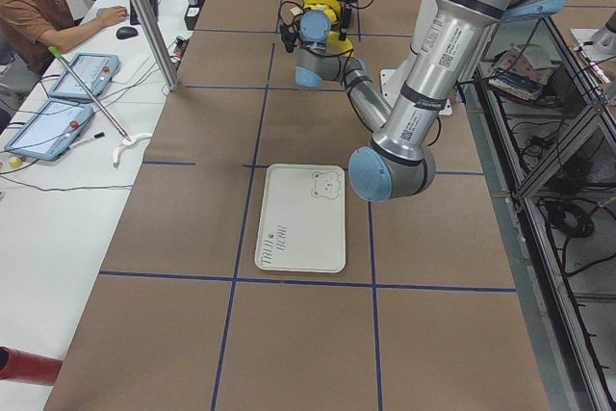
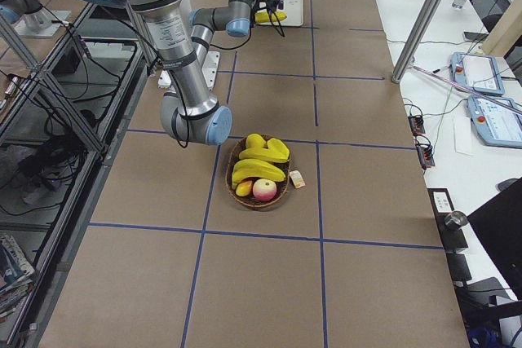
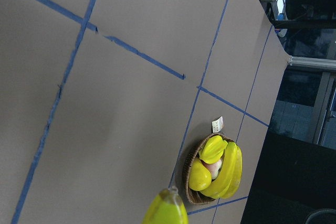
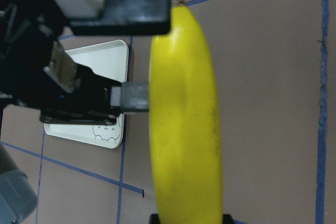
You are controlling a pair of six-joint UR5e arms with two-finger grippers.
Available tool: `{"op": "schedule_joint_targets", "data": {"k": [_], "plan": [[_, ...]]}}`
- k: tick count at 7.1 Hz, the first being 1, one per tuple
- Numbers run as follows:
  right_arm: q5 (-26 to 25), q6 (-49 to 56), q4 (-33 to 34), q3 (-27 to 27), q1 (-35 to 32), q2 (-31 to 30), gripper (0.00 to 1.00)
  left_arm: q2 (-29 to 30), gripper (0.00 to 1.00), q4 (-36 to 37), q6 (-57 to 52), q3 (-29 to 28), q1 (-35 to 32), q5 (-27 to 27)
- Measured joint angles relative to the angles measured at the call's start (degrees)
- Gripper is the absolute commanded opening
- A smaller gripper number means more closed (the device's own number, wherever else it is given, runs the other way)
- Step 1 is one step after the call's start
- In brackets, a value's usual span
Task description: Transfer all bananas from basket to plate
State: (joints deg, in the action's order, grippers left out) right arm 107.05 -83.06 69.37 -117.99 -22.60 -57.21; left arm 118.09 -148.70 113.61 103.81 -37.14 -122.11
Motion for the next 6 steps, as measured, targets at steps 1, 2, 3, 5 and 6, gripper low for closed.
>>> {"op": "schedule_joint_targets", "data": {"k": [1, 2, 3, 5, 6], "plan": [[0.0, 0.0, 0.0, 0.0, 0.0, 0.0, 0.0, 0.0, 0.95, 0.0, 0.0, 0.0, 1.6, 1.3], [0.0, 0.0, 0.0, 0.0, 0.0, 0.1, 0.0, 0.0, 0.46, 0.1, -0.1, 0.1, 2.3, 1.8], [0.0, 0.0, 0.0, 0.0, 0.0, 0.1, 0.0, 0.0, 0.02, 0.0, -0.1, 0.1, 2.6, 2.0], [0.0, 0.1, 0.0, 0.0, -0.1, 0.0, 0.02, -0.3, 0.0, -0.1, -0.3, 0.4, 2.7, 2.0], [0.0, 0.1, 0.0, -0.1, -0.1, 0.0, 0.67, -0.6, 0.0, -0.2, -0.4, 0.4, 2.8, 1.9]]}}
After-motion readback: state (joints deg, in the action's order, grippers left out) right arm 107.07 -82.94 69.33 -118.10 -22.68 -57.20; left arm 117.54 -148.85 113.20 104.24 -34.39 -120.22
